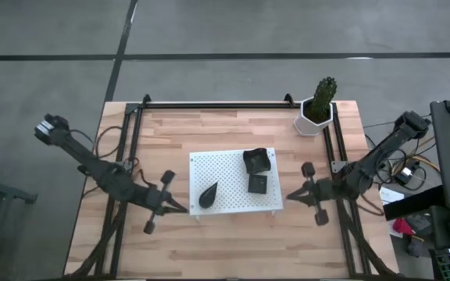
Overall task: Pick & Place Mini shaped plates
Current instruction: Return to Home Position
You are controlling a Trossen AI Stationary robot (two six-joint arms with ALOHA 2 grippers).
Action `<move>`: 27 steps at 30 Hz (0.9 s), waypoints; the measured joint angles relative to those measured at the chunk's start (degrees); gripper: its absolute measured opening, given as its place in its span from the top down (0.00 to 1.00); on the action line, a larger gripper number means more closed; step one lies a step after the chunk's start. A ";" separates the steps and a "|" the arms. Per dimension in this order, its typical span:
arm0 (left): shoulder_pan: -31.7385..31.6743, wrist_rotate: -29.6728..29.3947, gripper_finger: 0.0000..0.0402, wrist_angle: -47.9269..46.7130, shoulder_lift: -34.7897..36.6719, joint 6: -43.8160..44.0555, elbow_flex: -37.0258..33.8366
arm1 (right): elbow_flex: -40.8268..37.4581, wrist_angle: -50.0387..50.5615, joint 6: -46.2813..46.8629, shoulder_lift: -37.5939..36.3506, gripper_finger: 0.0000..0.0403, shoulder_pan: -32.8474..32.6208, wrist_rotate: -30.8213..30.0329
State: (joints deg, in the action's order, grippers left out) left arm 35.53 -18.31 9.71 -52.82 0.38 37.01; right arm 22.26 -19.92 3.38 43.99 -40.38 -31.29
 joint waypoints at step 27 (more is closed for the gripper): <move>-3.54 -1.98 1.00 2.33 28.89 -8.29 -21.10 | -10.95 14.21 -2.51 -27.24 0.98 4.72 -7.68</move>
State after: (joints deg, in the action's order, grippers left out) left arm 31.99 -20.28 12.03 -23.93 -7.90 15.91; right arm 11.31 -5.71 0.86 16.75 -35.66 -38.96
